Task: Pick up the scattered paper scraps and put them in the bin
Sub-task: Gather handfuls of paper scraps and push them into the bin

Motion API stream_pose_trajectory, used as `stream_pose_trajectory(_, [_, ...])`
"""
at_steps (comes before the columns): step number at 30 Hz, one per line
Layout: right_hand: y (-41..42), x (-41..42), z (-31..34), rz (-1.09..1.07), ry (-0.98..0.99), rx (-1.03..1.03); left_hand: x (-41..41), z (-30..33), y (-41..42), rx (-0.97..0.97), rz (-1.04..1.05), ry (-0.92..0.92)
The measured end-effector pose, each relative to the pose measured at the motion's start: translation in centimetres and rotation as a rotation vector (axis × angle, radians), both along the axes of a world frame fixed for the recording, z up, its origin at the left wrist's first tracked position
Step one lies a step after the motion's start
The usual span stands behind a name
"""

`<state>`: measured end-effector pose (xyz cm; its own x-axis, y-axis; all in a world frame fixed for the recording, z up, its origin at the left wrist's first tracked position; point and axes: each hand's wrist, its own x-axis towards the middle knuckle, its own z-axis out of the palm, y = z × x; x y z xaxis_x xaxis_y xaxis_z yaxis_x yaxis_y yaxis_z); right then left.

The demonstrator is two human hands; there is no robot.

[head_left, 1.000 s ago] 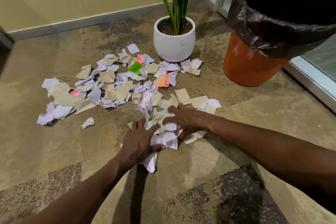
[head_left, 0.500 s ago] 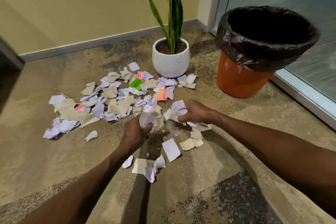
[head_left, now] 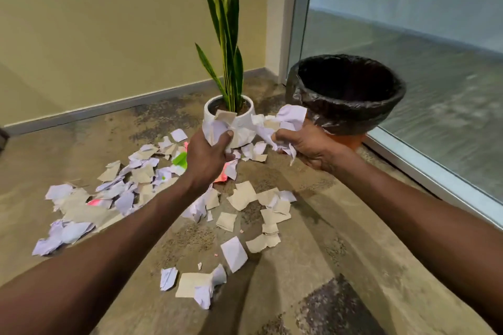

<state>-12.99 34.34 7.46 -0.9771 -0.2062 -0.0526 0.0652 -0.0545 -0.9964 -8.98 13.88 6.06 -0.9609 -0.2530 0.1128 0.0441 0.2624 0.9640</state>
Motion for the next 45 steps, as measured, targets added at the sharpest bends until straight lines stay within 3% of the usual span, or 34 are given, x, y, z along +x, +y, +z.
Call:
stream_pose_trajectory(7, [6.0, -3.6, 6.9, -0.293, 0.121, -0.138, -7.3, 6.7, 7.8, 0.100, -0.281, 0.162])
stream_pose_trajectory(10, [8.4, -6.2, 8.4, -0.404, 0.201, -0.103, -11.7, 8.8, 11.7, 0.119, -0.357, 0.174])
stream_pose_trajectory(15, [12.2, -12.8, 8.1, -0.569, 0.076, 0.023, -16.8, 11.2, 17.9, 0.044, -0.403, -0.023])
stream_pose_trajectory(19, [15.8, -18.3, 5.8, -0.359, -0.179, 0.120, -17.0, 12.8, 20.1, 0.009, -0.531, -0.287])
stream_pose_trajectory(21, [16.4, -19.1, 5.3, -0.340, -0.216, 0.136, -17.2, 12.8, 20.2, 0.105, -0.572, -0.391])
stream_pose_trajectory(24, [15.3, -17.5, 5.7, -0.405, -0.207, 0.137, -18.7, 11.5, 19.4, 0.289, -0.574, -0.408])
stream_pose_trajectory(27, [13.7, -16.8, 5.0, -0.520, -0.098, 0.072, -18.9, 9.3, 18.0, 0.428, -0.518, -0.325])
stream_pose_trajectory(31, [9.9, -12.1, 4.9, -0.687, 0.261, 0.252, -16.4, 7.0, 14.9, 0.524, -0.414, -0.203])
stream_pose_trajectory(33, [7.3, -8.2, 3.7, -0.588, 0.416, 0.266, -14.1, 5.6, 12.7, 0.477, -0.385, -0.161])
stream_pose_trajectory(36, [4.0, -3.8, -1.3, -0.358, 0.422, 0.356, -10.4, 1.1, 8.7, 0.362, -0.301, -0.169])
stream_pose_trajectory(40, [2.0, -2.0, -11.6, -0.110, 0.173, 0.662, -4.7, -6.8, 2.2, 0.171, -0.171, -0.299])
stream_pose_trajectory(45, [2.2, -1.4, -20.5, 0.030, -0.104, 0.940, 3.1, -15.3, -6.5, -0.284, -0.063, -0.373])
